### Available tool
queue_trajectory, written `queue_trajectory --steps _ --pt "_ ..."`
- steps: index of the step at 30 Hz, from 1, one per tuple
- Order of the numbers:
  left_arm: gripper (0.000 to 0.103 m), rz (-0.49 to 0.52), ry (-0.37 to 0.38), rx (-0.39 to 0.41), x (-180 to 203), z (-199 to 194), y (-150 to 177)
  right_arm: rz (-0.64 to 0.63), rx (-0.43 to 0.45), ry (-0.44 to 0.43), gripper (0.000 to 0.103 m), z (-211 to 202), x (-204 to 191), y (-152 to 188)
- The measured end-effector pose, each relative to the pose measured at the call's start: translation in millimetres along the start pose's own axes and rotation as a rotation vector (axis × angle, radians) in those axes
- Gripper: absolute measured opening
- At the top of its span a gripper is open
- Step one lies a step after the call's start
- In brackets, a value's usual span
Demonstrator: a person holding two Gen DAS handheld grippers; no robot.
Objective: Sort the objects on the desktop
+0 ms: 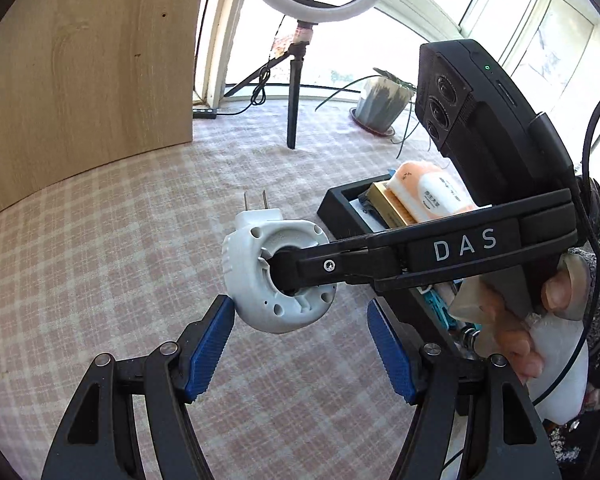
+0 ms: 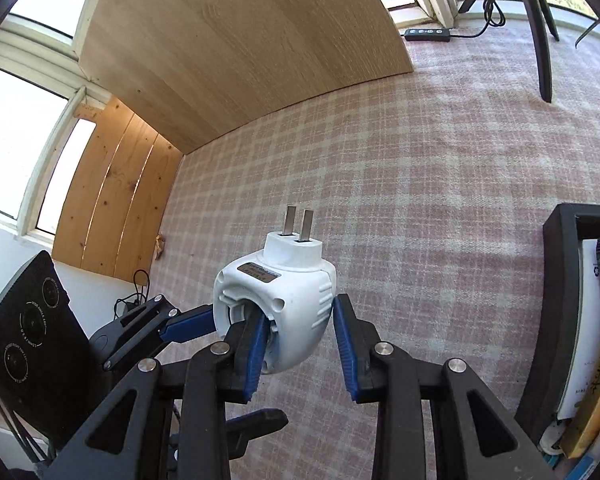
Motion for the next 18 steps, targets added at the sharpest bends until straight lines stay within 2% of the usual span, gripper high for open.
queue_trajectory --steps 7,18 --pt "0.072 0.112 0.069 -0.027 95.7 -2.2 18.2 0.077 0.088 0.010 0.029 -78.4 25.0 48.9" --pt "0.072 0.305 0.231 -0.135 262.9 44.2 75.6 0.218 0.153 0.169 0.029 -196.3 107.1 145.3"
Point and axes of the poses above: each gripper's, at about its wrist camera, not at the fingertips, and z roughly the way its jaws point, x to its right, y to its underside, the point moved 10 cm from there along z, roughly the way its jaws point, and after that the axes turned 14 degrees about -z, right-handed, at the moved point
